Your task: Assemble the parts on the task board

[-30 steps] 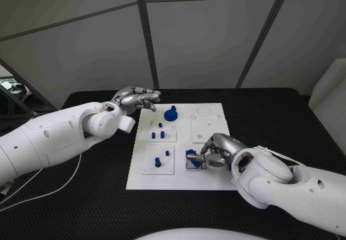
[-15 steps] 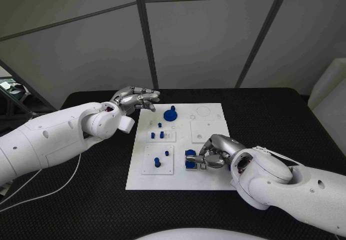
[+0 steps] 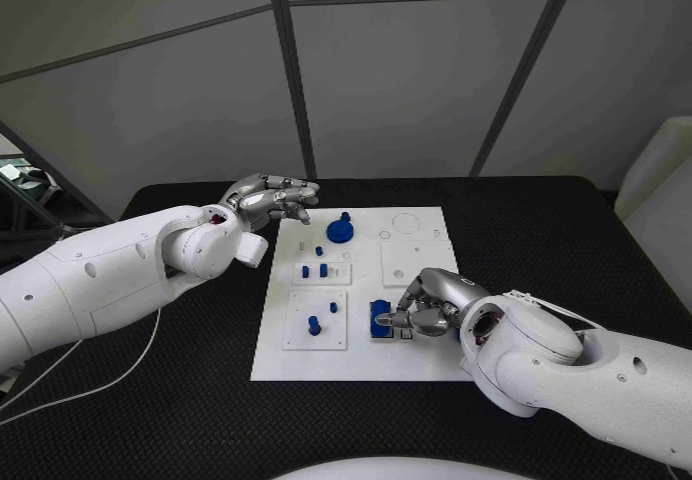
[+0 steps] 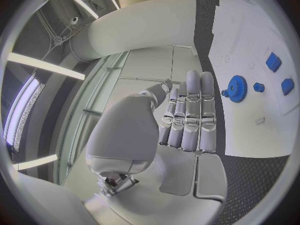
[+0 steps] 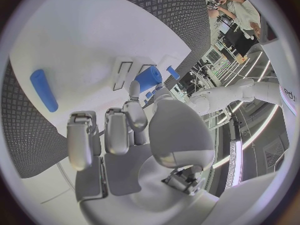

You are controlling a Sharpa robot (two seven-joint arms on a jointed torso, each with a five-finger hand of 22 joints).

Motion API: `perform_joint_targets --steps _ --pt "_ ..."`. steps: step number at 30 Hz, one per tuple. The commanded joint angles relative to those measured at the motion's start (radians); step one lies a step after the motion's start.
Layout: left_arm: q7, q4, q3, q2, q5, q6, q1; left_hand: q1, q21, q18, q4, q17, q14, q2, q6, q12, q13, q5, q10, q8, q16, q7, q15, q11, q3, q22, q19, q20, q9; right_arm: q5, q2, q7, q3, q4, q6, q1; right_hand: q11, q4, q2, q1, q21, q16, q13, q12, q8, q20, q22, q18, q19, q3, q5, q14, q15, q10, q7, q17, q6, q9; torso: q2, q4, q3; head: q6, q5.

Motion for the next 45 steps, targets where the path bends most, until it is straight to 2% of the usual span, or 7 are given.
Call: perform_joint_targets --steps 1,18,24,29,30,32,45 --pt "0.004 0.001 0.001 0.0 -0.001 0.006 0.001 0.0 -0.003 -0.013 -0.005 -0.001 0.005 0.006 0.004 0.005 0.001 -0.004 -0.009 -0.006 -0.006 0.005 0.004 -0.001 -0.001 -0.001 0.003 0.006 0.001 -0.007 0.003 -0.002 -0.003 -0.012 0.027 -0.002 -0.005 -0.02 0.009 0.035 0.006 0.006 0.002 0.0 -0.006 -0.006 0.263 -0.015 0.105 0.001 0.005 0.042 -0.01 0.003 -0.002 0.002 0.009 0.004 0.0 0.0011 -0.0003 -0.002 -0.001" --pt "0.002 0.002 0.001 -0.003 -0.001 0.005 0.001 0.0 -0.003 -0.013 -0.005 -0.001 0.005 0.006 0.004 0.005 0.001 -0.004 -0.009 -0.006 -0.006 0.005 0.004 -0.001 -0.001 -0.001 0.003 0.006 0.001 -0.034 -0.005 -0.013 -0.003 -0.02 0.014 -0.002 -0.008 -0.051 0.022 0.074 0.006 0.006 0.001 -0.004 -0.01 -0.008 0.263 -0.015 0.105 -0.004 0.009 0.042 -0.012 0.004 -0.006 0.003 0.018 0.01 0.0 0.0001 0.0005 -0.005 0.0" --pt "0.002 0.003 0.001 -0.004 -0.001 0.005 0.001 0.0 -0.003 -0.013 -0.005 -0.001 0.005 0.006 0.004 0.005 0.001 -0.004 -0.009 -0.006 -0.006 0.005 0.004 -0.001 -0.001 -0.001 0.003 0.006 0.001 -0.017 -0.032 0.045 -0.003 -0.006 -0.066 -0.002 -0.002 -0.048 0.014 0.055 -0.004 -0.003 -0.016 -0.027 -0.025 -0.006 0.255 -0.012 0.1 -0.03 0.01 0.038 -0.009 -0.005 0.002 -0.014 0.002 0.009 0.001 0.0 0.0008 -0.005 -0.001" --pt "0.005 0.004 0.001 -0.007 -0.001 0.003 0.001 0.0 -0.003 -0.013 -0.005 -0.001 0.005 0.006 0.004 0.005 0.001 -0.004 -0.009 -0.006 -0.006 0.005 0.004 -0.001 -0.001 -0.001 0.003 0.006 0.001 0.116 -0.115 0.17 -0.001 0.006 -0.136 -0.001 0.017 -0.062 0.021 0.071 -0.023 -0.013 -0.042 -0.064 -0.06 0.005 0.24 -0.006 0.088 -0.048 0.023 0.035 0.006 -0.019 0.026 -0.028 -0.07 -0.019 -0.002 -0.0024 -0.0005 -0.003 -0.006" --pt "0.006 0.004 0.001 -0.008 -0.001 0.003 0.001 0.0 -0.003 -0.013 -0.005 -0.001 0.005 0.006 0.004 0.005 0.001 -0.004 -0.009 -0.006 -0.006 0.005 0.004 -0.001 -0.001 -0.001 0.003 0.006 0.001 0.136 -0.133 0.184 0.001 0.005 -0.131 0.0 0.02 -0.067 0.024 0.079 -0.025 -0.014 -0.046 -0.07 -0.059 0.007 0.238 -0.006 0.087 -0.049 0.071 0.035 0.008 -0.021 0.03 -0.03 -0.082 -0.03 -0.002 -0.0021 -0.0011 -0.002 -0.009" --pt "0.007 0.005 0.001 -0.009 -0.001 0.002 0.001 0.0 -0.003 -0.013 -0.005 -0.001 0.005 0.006 0.004 0.005 0.001 -0.004 -0.009 -0.006 -0.006 0.005 0.004 -0.001 -0.001 -0.001 0.003 0.006 0.001 0.16 -0.164 0.202 0.005 0.001 -0.12 0.0 0.023 -0.07 0.025 0.084 -0.03 -0.017 -0.061 -0.09 -0.061 0.011 0.235 -0.005 0.085 -0.055 0.094 0.034 0.011 -0.028 0.035 -0.034 -0.098 -0.048 -0.002 -0.0029 -0.001 0.0 -0.015" --pt "0.011 0.012 0.001 -0.007 -0.001 0.003 0.0 0.0 -0.004 -0.013 -0.006 -0.001 0.006 0.006 0.004 0.005 0.001 -0.004 -0.009 -0.007 -0.008 0.005 0.004 -0.001 -0.002 -0.002 0.004 0.006 0.002 0.057 -0.274 0.177 0.011 0.01 -0.042 0.001 0.012 -0.084 0.046 0.117 -0.003 0.009 -0.059 -0.09 -0.049 0.01 0.256 -0.012 0.1 -0.076 0.102 0.045 0.005 -0.01 0.018 0.018 -0.025 -0.109 -0.002 -0.0071 0.0026 0.003 -0.053"
